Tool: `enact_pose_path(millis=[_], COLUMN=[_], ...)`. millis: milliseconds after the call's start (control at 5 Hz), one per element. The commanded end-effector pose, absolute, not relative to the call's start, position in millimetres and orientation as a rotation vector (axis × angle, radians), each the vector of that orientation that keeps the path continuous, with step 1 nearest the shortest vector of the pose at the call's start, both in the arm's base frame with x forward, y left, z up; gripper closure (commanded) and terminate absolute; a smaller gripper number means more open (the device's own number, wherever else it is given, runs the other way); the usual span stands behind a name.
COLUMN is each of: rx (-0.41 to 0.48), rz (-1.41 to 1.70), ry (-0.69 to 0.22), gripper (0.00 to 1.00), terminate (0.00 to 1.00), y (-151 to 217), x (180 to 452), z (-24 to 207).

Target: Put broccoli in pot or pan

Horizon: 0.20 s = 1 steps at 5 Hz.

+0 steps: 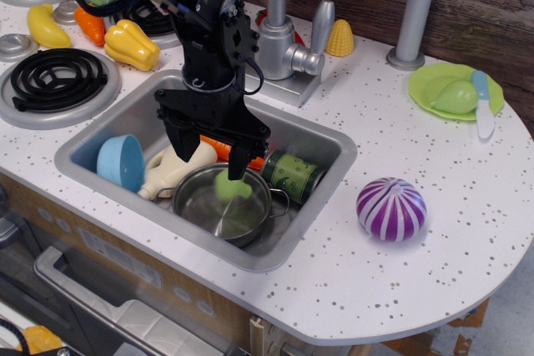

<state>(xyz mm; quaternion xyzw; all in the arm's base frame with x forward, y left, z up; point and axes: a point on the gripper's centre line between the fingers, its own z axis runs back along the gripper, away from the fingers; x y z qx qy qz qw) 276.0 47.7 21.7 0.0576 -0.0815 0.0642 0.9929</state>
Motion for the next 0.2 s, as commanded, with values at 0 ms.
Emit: enact_pose_path(millis=[0], rx=[0.118], rz=[0.121], ry=[-0.197], gripper=[0.00], terminate=[1.00], y=[50.2], x=[278.5], z=[30.0])
